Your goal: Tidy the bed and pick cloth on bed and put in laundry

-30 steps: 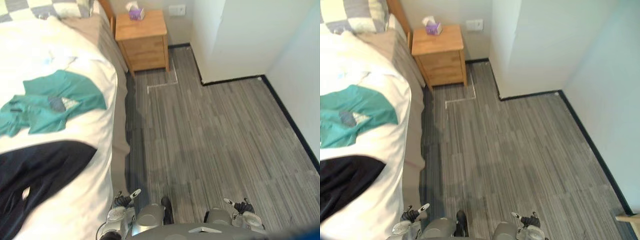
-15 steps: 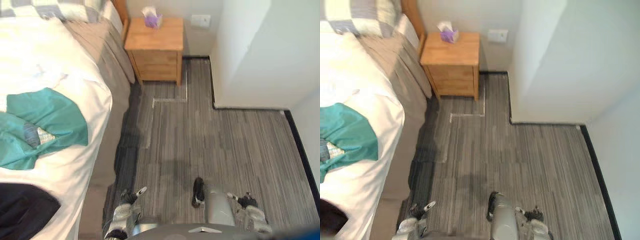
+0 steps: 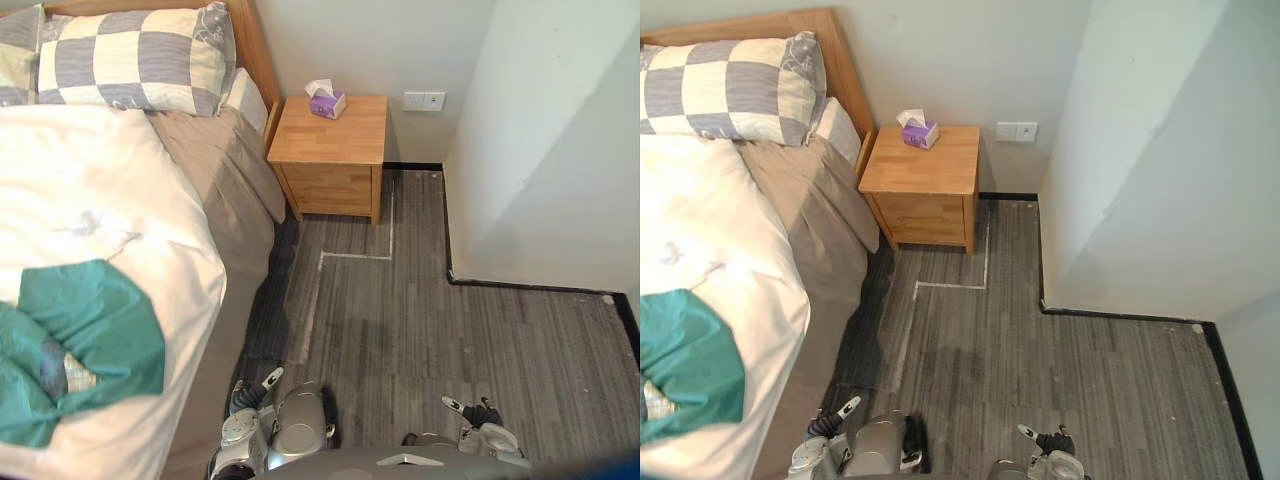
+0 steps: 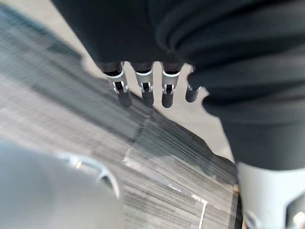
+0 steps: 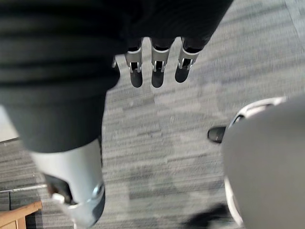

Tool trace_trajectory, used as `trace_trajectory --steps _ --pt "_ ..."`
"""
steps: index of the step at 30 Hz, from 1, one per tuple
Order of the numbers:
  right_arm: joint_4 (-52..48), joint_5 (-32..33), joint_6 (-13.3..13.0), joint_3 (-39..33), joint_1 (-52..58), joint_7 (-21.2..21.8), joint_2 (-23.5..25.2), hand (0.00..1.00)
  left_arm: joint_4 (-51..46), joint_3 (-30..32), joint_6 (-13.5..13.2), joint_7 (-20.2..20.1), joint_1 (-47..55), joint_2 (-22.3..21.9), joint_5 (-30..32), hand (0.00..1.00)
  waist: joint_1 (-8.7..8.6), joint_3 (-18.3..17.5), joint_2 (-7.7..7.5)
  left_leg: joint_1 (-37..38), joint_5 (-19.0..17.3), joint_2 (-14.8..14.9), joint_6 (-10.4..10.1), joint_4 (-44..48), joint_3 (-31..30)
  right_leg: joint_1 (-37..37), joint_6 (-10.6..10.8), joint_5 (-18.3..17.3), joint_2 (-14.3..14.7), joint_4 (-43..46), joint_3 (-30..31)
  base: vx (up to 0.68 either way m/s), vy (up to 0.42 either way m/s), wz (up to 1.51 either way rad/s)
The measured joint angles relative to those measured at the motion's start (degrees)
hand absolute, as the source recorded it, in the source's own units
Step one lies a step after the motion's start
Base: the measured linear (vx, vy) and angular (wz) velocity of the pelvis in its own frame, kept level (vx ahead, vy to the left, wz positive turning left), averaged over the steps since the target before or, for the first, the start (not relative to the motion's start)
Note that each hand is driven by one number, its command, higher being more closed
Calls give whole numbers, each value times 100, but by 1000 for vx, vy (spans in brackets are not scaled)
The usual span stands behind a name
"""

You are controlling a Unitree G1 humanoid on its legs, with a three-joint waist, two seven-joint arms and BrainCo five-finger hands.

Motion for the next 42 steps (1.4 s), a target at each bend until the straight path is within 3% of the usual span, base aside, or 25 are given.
trace_trajectory --steps 2,4,6,7,9,10,11,12,14,15,17,18,20,21,23,25,26,29,31,33,35,36,39,41,42 --pt "-2 -80 -10 51 -19 3 66 0 22 -204 34 -1 -29 150 63 0 -80 -118 -200 -100 -69 -129 28 96 133 50 2 337 -96 -206 -76 458 175 34" --pt "23 -164 8 37 -26 -3 75 0 31 -229 38 -24 -92 224 66 0 -89 -113 -219 -281 -262 94 245 629 789 216 144 808 -65 -341 -83 422 218 51" --pt "17 -168 8 39 27 4 108 0 91 -228 71 -38 -24 257 75 0 -24 -198 -299 179 -420 -62 472 274 994 439 299 1215 -69 -317 -34 382 196 31" --pt "27 -178 8 42 43 10 112 0 98 -242 102 -45 11 280 91 0 28 -262 -348 417 -442 -248 451 7 987 379 303 1234 -147 83 -38 325 149 33" --pt "65 -246 8 8 69 25 25 0 119 -320 156 -54 105 232 105 0 -24 -374 -203 790 -554 -371 378 -440 715 -184 429 1271 -255 1730 -71 370 140 59" --pt "-8 -275 -3 -75 97 52 32 0 119 -442 157 -54 175 236 101 0 -110 -388 -157 1069 -712 -451 429 -673 374 -741 856 1530 -453 3213 -3 364 91 104" --pt "-15 -286 -8 -86 72 56 28 0 156 -555 170 -57 151 302 107 0 -189 -359 -209 1223 -768 -584 444 -701 170 -1130 869 1404 -614 4241 143 388 41 142" --pt "-33 -296 -6 -84 60 90 -12 0 232 -642 166 -63 140 345 103 0 -258 -337 -252 1494 -881 -665 474 -691 -107 -1488 708 1025 -741 5106 206 326 1 128" --pt "-115 -296 -9 -38 66 100 -99 0 267 -673 160 -53 156 334 99 0 -284 -272 -161 1890 -949 -646 442 -736 -431 -1856 324 518 -818 5590 83 402 -45 117" --pt "-138 -297 -15 18 32 101 -170 0 263 -736 152 -52 178 334 97 0 -293 -227 -72 2142 -951 -544 426 -816 -634 -2130 223 186 -801 5367 -42 409 -127 127" --pt "-203 -300 -18 23 2 103 -191 0 259 -732 122 -55 210 323 89 0 -296 -215 -19 2264 -972 -415 355 -812 -913 -2440 217 43 -739 4535 -35 294 -182 121" --pt "-225 -301 -17 20 -33 103 -192 0 239 -727 94 -54 248 318 61 0 -298 -203 -2 2304 -1053 -304 209 -817 -1146 -2604 217 48 -617 3796 118 289 -301 131" --pt "-182 -339 -11 60 -76 103 -163 0 194 -703 30 -50 260 328 9 0 -283 -184 -94 2281 -1166 -214 -32 -810 -1558 -2640 266 305 -406 2214 725 283 -395 133" --pt "-136 -342 -16 106 -93 109 -102 0 195 -601 -10 -57 223 330 -10 0 -273 -163 -232 2279 -1250 -213 -226 -818 -1848 -2508 181 963 -290 1656 1107 267 -438 99" --pt "-135 -391 -10 67 -121 84 -181 0 138 -461 -9 -48 197 63 2 0 -121 -178 38 2123 -1158 18 -382 -697 -1732 -2410 216 851 -193 1734 750 244 -393 93" --pt "-362 -388 -11 74 -67 89 -164 0 89 -318 -8 -44 217 -179 25 0 -139 -170 191 2084 -1128 209 -458 -681 -1841 -2419 193 680 -107 2251 807 183 -252 120" --pt "-372 -391 -6 220 -57 101 -128 0 76 -164 -7 -49 215 -196 83 0 -110 -195 134 2077 -1016 249 -546 -746 -1979 -2405 108 490 -104 2464 919 181 -201 131" --pt "-428 -401 -13 512 -35 117 56 0 81 317 -2 -44 215 -284 86 0 -87 -273 37 1971 -853 323 -671 -895 -2130 -2153 -42 25 -197 2364 395 164 -206 111" --pt "-455 -399 -16 552 -36 122 85 0 75 454 -5 -48 240 -310 87 0 -79 -291 60 1786 -774 384 -707 -719 -2123 -1865 -69 25 -213 2049 25 88 -114 110" --pt "-451 -400 -17 546 42 128 105 0 -9 454 -8 -52 271 -290 75 0 -94 -287 7 1394 -775 402 -709 7 -1922 -1418 -91 53 -321 1702 -494 52 -83 115" --pt "-451 -400 -14 548 154 119 97 0 -89 453 -15 -46 281 -280 49 0 -93 -310 -53 953 -776 512 -708 801 -1204 -1068 -74 109 -374 1384 -954 37 -56 97" --pt "-451 -399 -12 531 200 108 77 0 -144 406 -18 -35 313 -281 -17 0 -88 -339 -8 671 -775 741 -704 1315 -331 -854 -50 163 -377 1200 -1229 29 -33 80" --pt "-375 -395 -9 399 173 108 46 0 -158 272 -43 -35 356 -263 -22 0 -72 -393 43 699 -752 834 -661 1189 745 -686 86 309 -379 860 -1398 38 26 51" --pt "-193 -395 5 348 13 103 33 0 -156 56 -41 -38 341 -150 -20 0 -49 -434 88 731 -685 713 -551 744 906 -720 95 550 -314 565 -1414 81 61 12" --pt "-118 -397 6 344 -42 103 52 0 -133 -101 -40 -53 339 -84 -20 0 -37 -414 40 827 -573 584 -388 391 993 -701 92 704 -285 322 -1417 68 49 6"
